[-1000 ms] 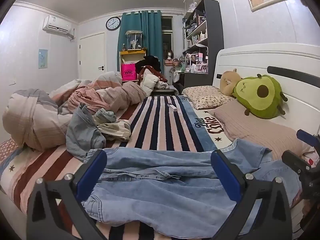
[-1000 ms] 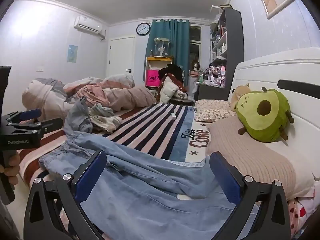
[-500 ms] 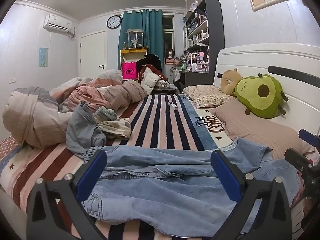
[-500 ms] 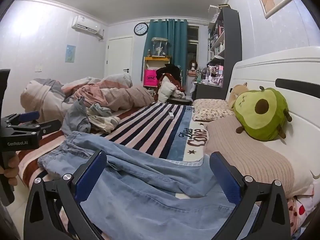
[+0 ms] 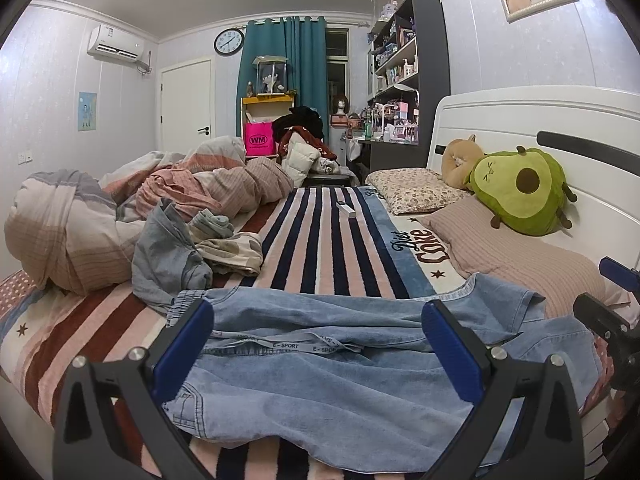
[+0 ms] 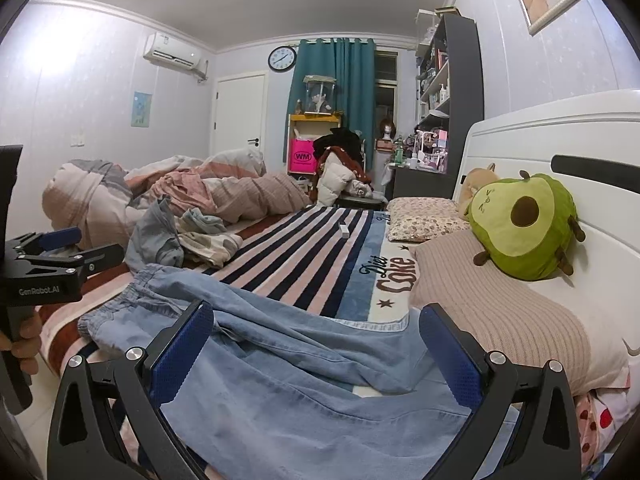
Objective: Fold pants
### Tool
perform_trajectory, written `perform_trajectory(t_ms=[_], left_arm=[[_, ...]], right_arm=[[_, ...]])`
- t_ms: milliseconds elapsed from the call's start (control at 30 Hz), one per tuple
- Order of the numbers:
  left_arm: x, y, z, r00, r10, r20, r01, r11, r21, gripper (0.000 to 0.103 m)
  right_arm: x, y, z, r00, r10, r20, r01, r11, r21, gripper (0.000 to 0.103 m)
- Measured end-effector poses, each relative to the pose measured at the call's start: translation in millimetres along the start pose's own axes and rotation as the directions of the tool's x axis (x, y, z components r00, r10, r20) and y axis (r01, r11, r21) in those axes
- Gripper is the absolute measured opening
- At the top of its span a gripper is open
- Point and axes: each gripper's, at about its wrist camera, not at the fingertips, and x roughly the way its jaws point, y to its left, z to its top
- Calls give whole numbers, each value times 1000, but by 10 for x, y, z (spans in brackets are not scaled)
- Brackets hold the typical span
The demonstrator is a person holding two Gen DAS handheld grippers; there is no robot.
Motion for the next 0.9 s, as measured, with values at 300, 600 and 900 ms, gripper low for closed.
perform_trajectory(t_ms=[300,600,900], left_arm=[[0,-1,-2,1000,-6,-1,6,1000,0,102],[2,-18,-1,1000,-11,-1,11,1000,-1,102],[8,-63,-2,1000,-11,1,11,1000,2,102]], right_arm=[[-13,17,5,1000,4,5,-4,1000,7,103],[-12,22,0,1000,5,5,-5,1000,11,103],[-14,22,1,1000,4,6,-4,1000,11,103]])
